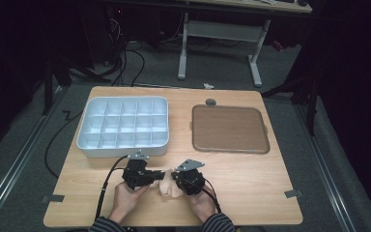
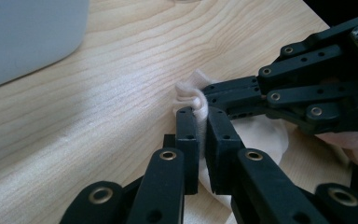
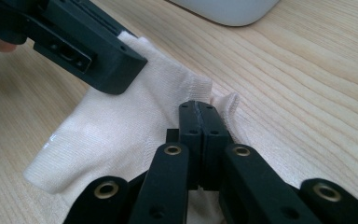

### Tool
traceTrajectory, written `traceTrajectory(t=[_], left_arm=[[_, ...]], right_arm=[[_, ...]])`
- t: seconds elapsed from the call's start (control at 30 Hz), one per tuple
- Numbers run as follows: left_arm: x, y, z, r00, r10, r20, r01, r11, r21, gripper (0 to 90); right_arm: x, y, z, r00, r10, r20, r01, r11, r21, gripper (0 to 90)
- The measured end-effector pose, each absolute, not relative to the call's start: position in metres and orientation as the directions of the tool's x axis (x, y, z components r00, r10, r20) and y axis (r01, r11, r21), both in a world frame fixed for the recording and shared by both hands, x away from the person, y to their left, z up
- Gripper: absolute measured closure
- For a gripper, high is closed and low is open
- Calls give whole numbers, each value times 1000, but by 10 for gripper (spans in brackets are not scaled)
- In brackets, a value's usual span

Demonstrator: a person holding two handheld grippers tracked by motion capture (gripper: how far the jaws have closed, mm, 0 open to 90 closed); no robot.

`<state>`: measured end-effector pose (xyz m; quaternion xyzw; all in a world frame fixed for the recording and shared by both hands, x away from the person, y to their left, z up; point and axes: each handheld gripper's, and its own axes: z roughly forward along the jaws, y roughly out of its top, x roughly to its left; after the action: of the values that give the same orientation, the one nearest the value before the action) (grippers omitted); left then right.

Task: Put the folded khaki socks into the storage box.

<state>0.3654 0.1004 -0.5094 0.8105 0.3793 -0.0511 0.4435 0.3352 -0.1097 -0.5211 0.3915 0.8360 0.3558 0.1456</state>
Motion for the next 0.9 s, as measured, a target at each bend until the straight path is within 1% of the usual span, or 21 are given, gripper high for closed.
traceTrajectory(t=[0.2, 0.37, 0.73, 0.9], left_arm=[[365, 104, -505, 711, 574, -407, 651, -316, 691, 851], [365, 106, -503, 706, 587, -396, 645, -302, 702, 851], [366, 113, -498, 702, 602, -382, 641, -298, 707, 856], [368, 114, -500, 686, 616, -387, 657, -296, 694, 856]], right_arm=[[340, -103, -520, -669, 743, 27, 544, 464, 699, 897], [346, -103, -521, -673, 736, 76, 563, 443, 697, 897], [352, -87, -521, -717, 697, 19, 514, 510, 690, 897], [353, -83, -520, -716, 697, 17, 511, 508, 693, 885]])
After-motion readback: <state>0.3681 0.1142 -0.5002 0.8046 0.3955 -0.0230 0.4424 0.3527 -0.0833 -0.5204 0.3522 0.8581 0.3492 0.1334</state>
